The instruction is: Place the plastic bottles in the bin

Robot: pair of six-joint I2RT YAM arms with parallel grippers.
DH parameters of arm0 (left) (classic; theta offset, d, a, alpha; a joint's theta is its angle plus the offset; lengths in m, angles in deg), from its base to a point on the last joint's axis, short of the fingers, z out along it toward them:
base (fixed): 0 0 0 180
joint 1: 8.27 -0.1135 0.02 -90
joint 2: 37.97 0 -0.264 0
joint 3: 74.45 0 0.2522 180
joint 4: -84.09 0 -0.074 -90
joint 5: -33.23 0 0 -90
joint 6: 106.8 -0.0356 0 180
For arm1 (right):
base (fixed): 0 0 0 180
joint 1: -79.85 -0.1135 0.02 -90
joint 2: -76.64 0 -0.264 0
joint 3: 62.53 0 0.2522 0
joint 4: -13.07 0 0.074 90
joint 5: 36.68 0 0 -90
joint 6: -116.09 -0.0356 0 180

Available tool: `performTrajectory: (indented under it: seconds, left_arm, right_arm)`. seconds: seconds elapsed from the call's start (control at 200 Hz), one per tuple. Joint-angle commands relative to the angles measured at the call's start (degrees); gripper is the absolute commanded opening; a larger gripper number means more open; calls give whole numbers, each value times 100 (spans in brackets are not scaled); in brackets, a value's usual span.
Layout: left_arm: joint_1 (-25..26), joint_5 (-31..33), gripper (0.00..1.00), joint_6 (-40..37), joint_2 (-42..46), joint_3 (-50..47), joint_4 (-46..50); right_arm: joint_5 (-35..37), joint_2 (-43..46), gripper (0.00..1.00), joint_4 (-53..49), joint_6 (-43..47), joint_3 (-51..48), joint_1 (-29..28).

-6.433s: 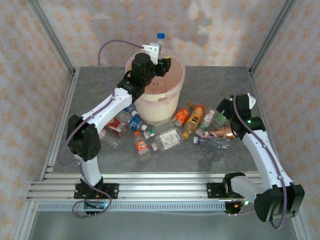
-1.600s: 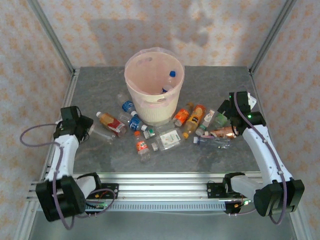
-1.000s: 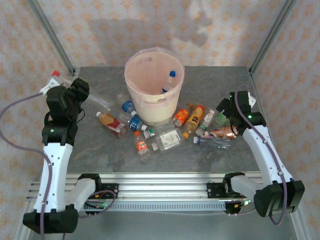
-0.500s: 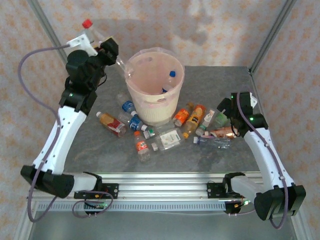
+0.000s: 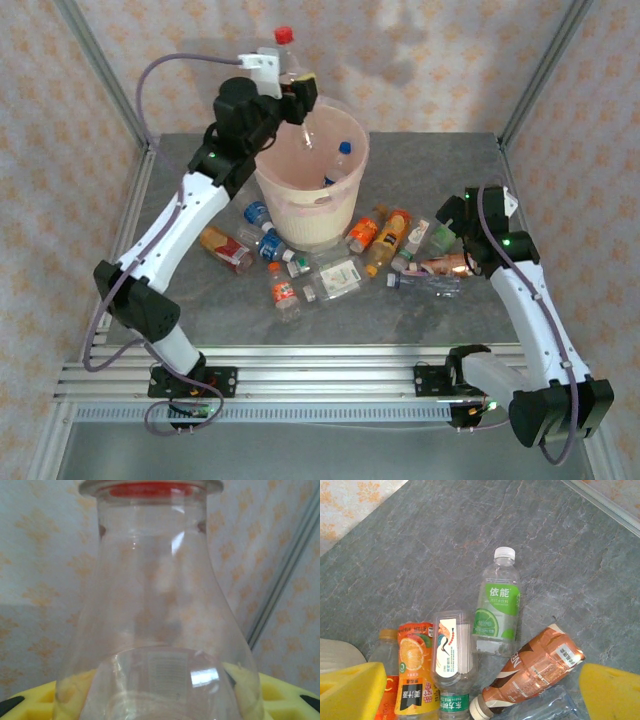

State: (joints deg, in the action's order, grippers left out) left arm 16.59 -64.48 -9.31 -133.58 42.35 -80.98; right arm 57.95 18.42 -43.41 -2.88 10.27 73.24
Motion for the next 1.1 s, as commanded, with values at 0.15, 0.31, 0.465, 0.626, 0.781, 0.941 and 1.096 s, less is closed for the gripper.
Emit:
performTrajectory:
  seconds: [0.15, 0.31, 0.465, 0.626, 0.781, 0.941, 1.096]
  left_arm:
    - [194, -18, 44, -275, -352, 45, 151]
    - [194, 16, 45, -257, -453, -264, 7]
    - [194, 117, 47, -328, -594, -335, 185]
    - [194, 290, 47, -499, -649, -550, 269]
    - [194, 516, 47, -675, -668, -782, 370]
    - [169, 618, 48, -766, -751, -840, 530]
    - [108, 676, 50, -673, -960, -717, 768]
  right_arm:
    - [56, 117, 99, -224, -96, 11, -42]
    - [83, 126, 99, -229, -100, -3, -38]
    - [109, 146, 99, -238, -109, -4, -42]
    - [152, 170, 99, -263, -113, -7, -38]
    - [179, 172, 99, -265, -103, -16, -42]
    - [190, 164, 99, -270, -100, -25, -46]
    - [196, 171, 99, -276, -124, -42, -42]
